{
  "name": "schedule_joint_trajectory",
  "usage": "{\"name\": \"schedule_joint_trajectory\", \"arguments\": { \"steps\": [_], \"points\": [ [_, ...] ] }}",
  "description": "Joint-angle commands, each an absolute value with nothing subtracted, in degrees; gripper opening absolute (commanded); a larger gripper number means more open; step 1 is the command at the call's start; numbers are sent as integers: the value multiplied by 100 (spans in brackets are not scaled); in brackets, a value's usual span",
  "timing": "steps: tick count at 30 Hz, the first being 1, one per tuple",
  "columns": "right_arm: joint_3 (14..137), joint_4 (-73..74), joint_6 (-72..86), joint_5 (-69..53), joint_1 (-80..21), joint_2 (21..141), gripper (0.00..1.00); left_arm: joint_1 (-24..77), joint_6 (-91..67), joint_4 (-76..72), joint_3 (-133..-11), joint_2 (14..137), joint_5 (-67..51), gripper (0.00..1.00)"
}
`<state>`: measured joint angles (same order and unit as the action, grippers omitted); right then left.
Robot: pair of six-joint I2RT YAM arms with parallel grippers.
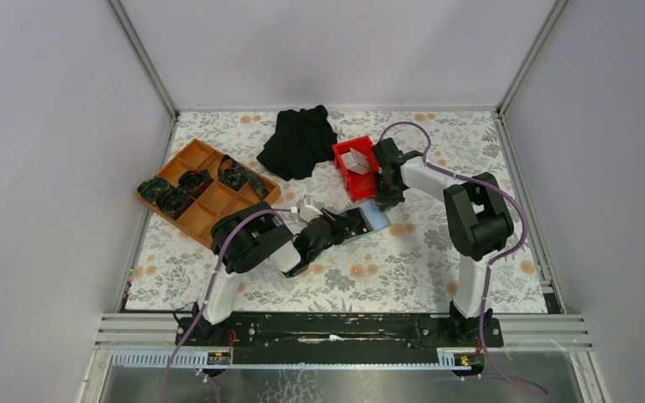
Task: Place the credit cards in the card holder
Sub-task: Insert the credit card into the card holder.
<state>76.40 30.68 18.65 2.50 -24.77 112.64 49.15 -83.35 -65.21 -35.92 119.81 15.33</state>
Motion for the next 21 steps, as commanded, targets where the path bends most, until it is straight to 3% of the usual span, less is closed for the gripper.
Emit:
{"name": "schedule_joint_trajectory", "arguments": {
  "steps": [1, 13, 19, 21],
  "points": [
    [7388, 2892, 1896, 255, -2626, 11773, 0, 5032, -8063, -6162, -3726, 12048, 1205, 0],
    [7447, 2924, 1863, 185, -2627, 11821, 0, 5036, -8130, -6084, -4027, 12234, 1111, 0],
    [7445, 2922, 1863, 159, -2626, 11818, 0, 5036, -7995, -5370, -4486, 12290, 982, 0],
    [7464, 2931, 1863, 146, -2623, 11825, 0, 5038, -7955, -5000, -4591, 12249, 957, 8]
  ]
}}
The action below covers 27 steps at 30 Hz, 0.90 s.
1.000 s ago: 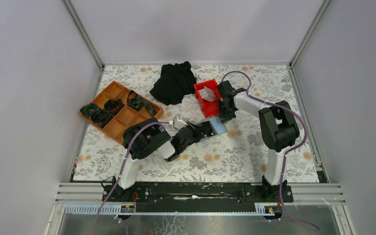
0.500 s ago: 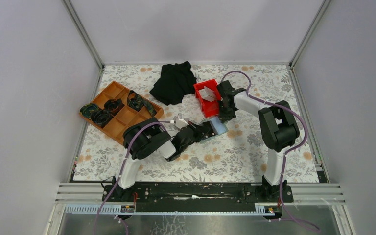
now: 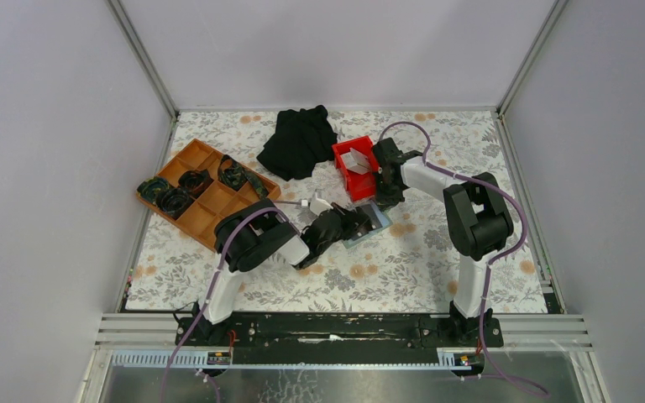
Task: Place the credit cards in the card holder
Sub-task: Insert the credit card into the card holder.
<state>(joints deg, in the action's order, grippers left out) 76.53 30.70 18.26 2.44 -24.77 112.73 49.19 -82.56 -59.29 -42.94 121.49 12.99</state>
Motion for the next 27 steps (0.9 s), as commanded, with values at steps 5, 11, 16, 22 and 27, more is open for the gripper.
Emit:
{"name": "schedule_joint_trajectory", "arguments": {
  "steps": [5, 11, 16, 22, 27],
  "points": [
    [7503, 2935, 1872, 127, -2620, 11851, 0, 5036, -7985, -4674, -4431, 12072, 974, 41],
    [7459, 2864, 1962, 45, -2621, 11852, 0, 5036, -7770, -4146, -4267, 11609, 1050, 52],
    [7411, 2815, 2038, 13, -2619, 11782, 0, 5043, -7415, -3329, -4374, 11171, 1087, 53],
    [7383, 2760, 2141, -106, -2649, 11706, 0, 5023, -7027, -2478, -4507, 10711, 1220, 54],
    [7418, 2790, 2152, -117, -2752, 11750, 0, 4991, -6711, -1902, -4807, 10585, 1322, 53]
  ]
}}
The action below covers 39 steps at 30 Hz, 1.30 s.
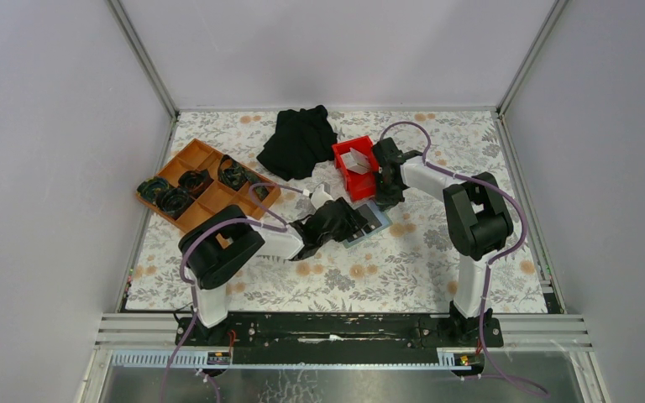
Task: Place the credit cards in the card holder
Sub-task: Insert the credit card into the card holder.
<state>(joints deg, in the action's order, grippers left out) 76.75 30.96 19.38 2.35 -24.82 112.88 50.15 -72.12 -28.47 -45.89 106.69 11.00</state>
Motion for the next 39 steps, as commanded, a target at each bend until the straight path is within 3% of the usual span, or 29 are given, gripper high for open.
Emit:
{"name": "schedule_joint_trajectory", "arguments": {
  "steps": [1, 3, 6, 11, 23, 39],
  "points": [
    [7417, 2794, 2151, -114, -2773, 11765, 0, 4984, -6657, -1778, -4875, 10591, 1347, 51],
    [7393, 2791, 2168, -93, -2812, 11777, 0, 4988, -6558, -1580, -5002, 10613, 1411, 44],
    [7367, 2793, 2169, -42, -2838, 11746, 0, 4988, -6477, -1256, -5180, 10649, 1529, 21],
    [7366, 2806, 2170, -18, -2839, 11753, 0, 4984, -6220, -999, -5406, 10743, 1617, 12],
    [7351, 2795, 2134, -10, -2866, 11821, 0, 4993, -5784, -203, -6151, 11266, 1629, 0],
    [7354, 2777, 2069, -88, -2877, 11880, 0, 5045, -5561, 0, -6450, 11329, 1751, 0]
  ]
}}
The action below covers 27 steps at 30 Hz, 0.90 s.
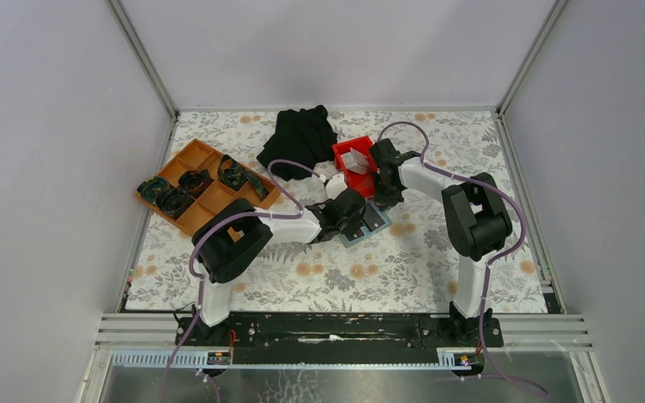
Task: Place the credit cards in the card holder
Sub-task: Insert the credit card into the card holder.
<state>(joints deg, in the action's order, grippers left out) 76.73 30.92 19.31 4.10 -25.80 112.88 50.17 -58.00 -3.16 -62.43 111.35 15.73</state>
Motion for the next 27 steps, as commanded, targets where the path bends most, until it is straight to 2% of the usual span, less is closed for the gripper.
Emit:
{"name": "schedule_joint_trajectory", "arguments": {
  "steps": [1, 16, 27],
  "points": [
    [7351, 2775, 2067, -88, -2880, 11881, 0, 5045, -5556, 0, -6503, 11364, 1737, 0],
    [7171, 2737, 2100, -112, -3033, 11782, 0, 5093, -5538, 44, -7027, 11619, 1702, 0],
    [7328, 2886, 2180, 55, -3034, 11484, 0, 5099, -5429, 781, -6713, 10675, 2411, 4]
  ]
}}
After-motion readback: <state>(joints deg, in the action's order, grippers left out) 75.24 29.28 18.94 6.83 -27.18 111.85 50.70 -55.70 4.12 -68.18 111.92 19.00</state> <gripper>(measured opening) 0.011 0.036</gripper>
